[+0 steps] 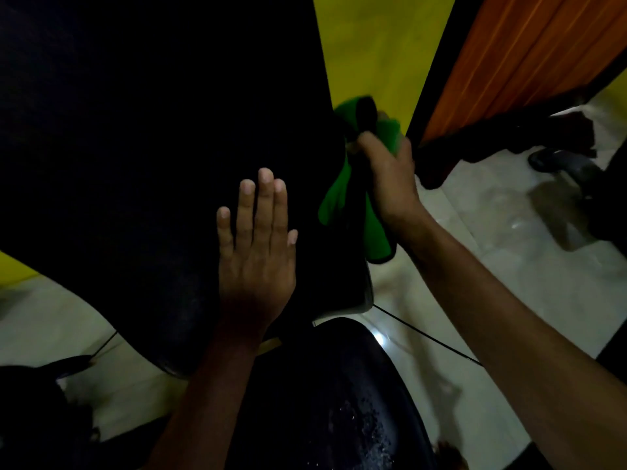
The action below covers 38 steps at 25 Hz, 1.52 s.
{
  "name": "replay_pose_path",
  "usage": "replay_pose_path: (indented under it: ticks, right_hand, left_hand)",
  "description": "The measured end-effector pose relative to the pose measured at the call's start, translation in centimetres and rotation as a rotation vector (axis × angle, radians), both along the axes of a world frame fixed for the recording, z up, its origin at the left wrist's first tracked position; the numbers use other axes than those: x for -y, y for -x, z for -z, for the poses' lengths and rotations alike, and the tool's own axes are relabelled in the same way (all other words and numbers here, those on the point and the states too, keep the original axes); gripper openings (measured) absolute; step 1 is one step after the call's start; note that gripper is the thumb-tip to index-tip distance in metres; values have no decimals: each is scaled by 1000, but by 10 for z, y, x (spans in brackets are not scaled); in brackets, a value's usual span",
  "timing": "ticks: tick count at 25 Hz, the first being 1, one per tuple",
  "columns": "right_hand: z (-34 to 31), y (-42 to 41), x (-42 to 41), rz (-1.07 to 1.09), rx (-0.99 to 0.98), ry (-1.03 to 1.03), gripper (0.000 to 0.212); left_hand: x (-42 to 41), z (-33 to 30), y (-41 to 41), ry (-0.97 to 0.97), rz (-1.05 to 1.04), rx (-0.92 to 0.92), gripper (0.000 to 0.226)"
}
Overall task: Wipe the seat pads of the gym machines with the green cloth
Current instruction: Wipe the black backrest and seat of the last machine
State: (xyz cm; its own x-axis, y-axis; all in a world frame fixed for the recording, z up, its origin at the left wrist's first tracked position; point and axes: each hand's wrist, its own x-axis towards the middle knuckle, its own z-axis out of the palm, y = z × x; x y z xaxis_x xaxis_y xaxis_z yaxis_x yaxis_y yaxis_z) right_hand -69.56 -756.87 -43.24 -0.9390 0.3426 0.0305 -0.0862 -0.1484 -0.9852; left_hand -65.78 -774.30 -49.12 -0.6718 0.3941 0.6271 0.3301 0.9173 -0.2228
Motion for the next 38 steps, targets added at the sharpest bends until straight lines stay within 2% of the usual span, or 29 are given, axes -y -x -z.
replay_pose_path:
  ticks: [3, 5, 7, 9, 12, 15, 17, 20, 22, 24, 26, 28, 32, 34, 38]
  right_hand:
    - [8, -4, 5, 26, -75, -24, 12]
    - [41, -16, 0, 43, 47, -11, 14]
    - [71, -28, -8, 39, 252, 23, 9]
    - [82, -35, -12, 21, 365, 10, 5]
    - [60, -25, -6, 40, 226, -45, 13]
    - [30, -10, 0, 36, -22, -10, 5]
    - [35, -14, 2, 56, -55, 9, 11]
    - [89, -45, -7, 143, 242, 79, 21]
    - [134, -79, -16, 105, 487, -21, 26]
    - [163, -101, -22, 83, 648, -95, 25]
    - [169, -99, -20, 81, 657, -68, 16]
    - [152, -81, -19, 100, 548, -32, 11]
    - [115, -48, -19, 83, 355, 34, 21]
    - [126, -52, -20, 132, 376, 56, 22]
    - [173, -86, -19, 180, 606, 33, 29]
  left_hand:
    - [-7, 6, -2, -28, -29, 5, 62]
    - [-8, 10, -4, -35, -23, 12, 63]
    - [-10, 18, -9, -47, 1, 43, 65]
    - [-10, 31, -18, -58, 29, 81, 66]
    - [-13, 43, -25, -50, 21, 119, 69]
    - [-13, 44, -25, -60, 10, 140, 69]
    - [-12, 45, -25, -58, 13, 142, 70]
    - [-11, 47, -25, -61, 26, 142, 71]
    - [-12, 47, -24, -50, 37, 121, 70]
    - [-11, 48, -22, -48, 33, 105, 70]
    - [-13, 49, -22, -65, 24, 113, 70]
    - [-15, 51, -25, -93, 33, 131, 70]
    - [-14, 61, -33, -92, 11, 154, 69]
    - [-13, 62, -35, -75, 6, 153, 69]
    - [-18, 61, -44, -111, 14, 227, 72]
